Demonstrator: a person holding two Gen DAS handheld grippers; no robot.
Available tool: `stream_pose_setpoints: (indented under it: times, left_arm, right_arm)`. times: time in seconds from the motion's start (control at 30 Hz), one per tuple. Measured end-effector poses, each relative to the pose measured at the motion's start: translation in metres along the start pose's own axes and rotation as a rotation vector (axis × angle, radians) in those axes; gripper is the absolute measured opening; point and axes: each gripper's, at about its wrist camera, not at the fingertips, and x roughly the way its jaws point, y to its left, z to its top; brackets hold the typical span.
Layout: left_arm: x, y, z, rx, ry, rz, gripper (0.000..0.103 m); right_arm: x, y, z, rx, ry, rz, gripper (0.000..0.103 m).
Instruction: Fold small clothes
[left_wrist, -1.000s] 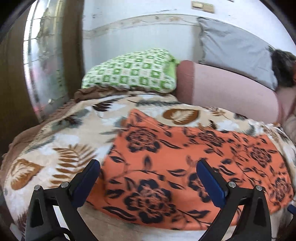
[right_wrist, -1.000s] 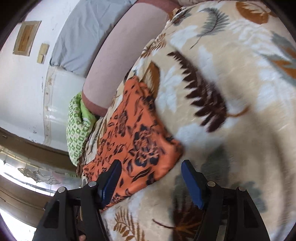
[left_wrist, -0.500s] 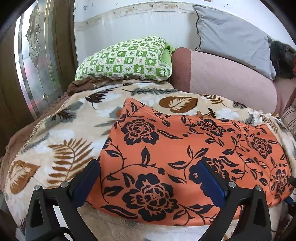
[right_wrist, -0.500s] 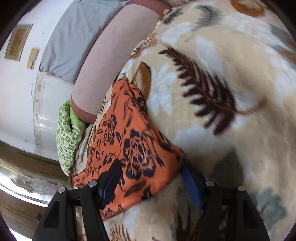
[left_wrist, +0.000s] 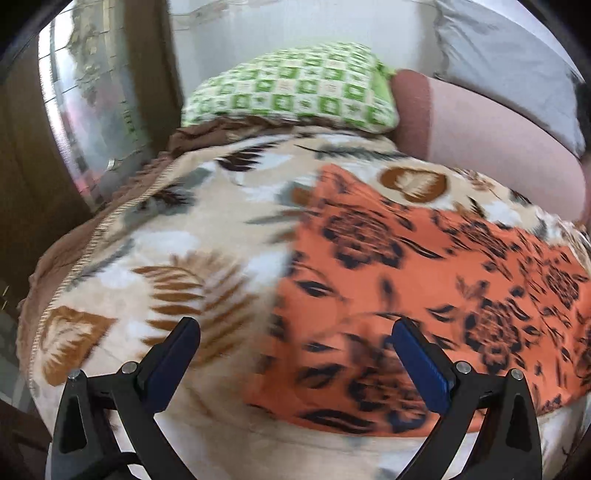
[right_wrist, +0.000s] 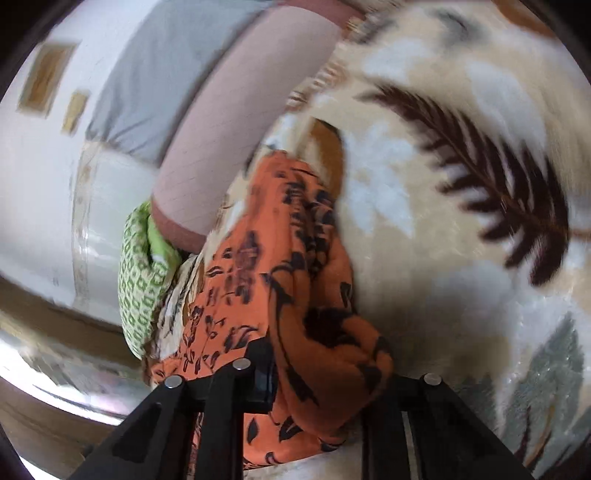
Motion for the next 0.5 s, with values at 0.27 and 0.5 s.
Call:
stream_pose_setpoints:
  times: [0.27,0.5]
  left_arm:
    - [0.012,0.094,0.019,-0.161,-0.031,0.151,0.103]
    - [0.025,0.151,0.018,-0.334,0.033,0.146,0.103]
  right_arm:
    - [-0.017,0.123,-0.036,-0.332,-0.053,-0.010,0.018]
    - [0.024,0.238,-0.103,-0.526,0.071,0.073,0.018]
